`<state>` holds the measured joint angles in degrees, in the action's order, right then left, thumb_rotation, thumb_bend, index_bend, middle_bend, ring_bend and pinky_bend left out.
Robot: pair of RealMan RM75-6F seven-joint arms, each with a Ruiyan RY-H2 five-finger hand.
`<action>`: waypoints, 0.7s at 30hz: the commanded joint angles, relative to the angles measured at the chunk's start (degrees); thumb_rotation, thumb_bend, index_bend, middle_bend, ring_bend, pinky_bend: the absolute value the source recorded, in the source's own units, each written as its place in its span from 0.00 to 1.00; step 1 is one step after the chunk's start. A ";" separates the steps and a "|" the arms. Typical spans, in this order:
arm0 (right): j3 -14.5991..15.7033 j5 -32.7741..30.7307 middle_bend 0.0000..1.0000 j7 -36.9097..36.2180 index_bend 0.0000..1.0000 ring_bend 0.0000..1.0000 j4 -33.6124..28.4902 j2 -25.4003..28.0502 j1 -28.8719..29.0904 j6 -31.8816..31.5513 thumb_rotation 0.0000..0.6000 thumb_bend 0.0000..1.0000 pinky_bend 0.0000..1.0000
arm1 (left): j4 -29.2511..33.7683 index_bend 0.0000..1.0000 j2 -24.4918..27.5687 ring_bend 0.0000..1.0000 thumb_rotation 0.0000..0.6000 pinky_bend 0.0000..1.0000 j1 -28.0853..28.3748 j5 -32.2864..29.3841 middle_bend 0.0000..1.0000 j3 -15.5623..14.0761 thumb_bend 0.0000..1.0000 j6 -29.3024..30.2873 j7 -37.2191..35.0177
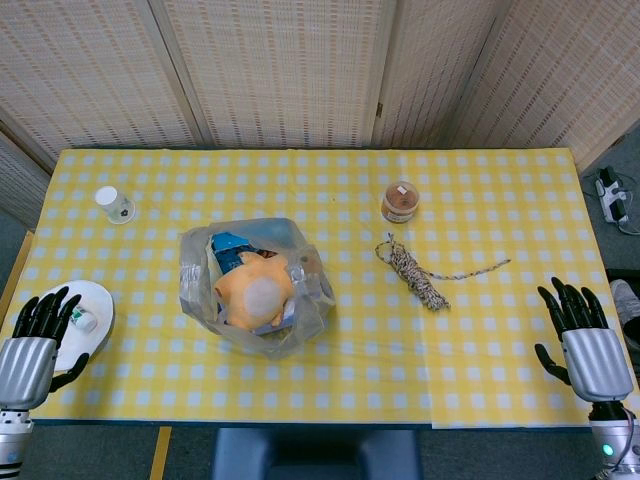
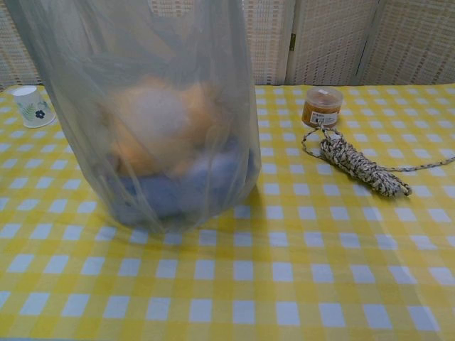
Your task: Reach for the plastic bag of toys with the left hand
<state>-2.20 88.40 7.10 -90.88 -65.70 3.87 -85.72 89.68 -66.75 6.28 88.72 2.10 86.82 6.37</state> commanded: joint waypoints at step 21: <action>2.00 5.44 0.00 -4.17 0.00 0.00 -0.25 1.58 -1.58 -3.74 1.00 0.36 0.00 | 1.92 0.05 11.69 0.03 1.00 0.11 12.26 19.71 0.09 -7.38 0.25 0.73 -73.17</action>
<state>-0.29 93.76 2.95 -91.12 -64.17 2.25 -89.54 89.11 -61.27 12.58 101.13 -2.14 86.80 -45.15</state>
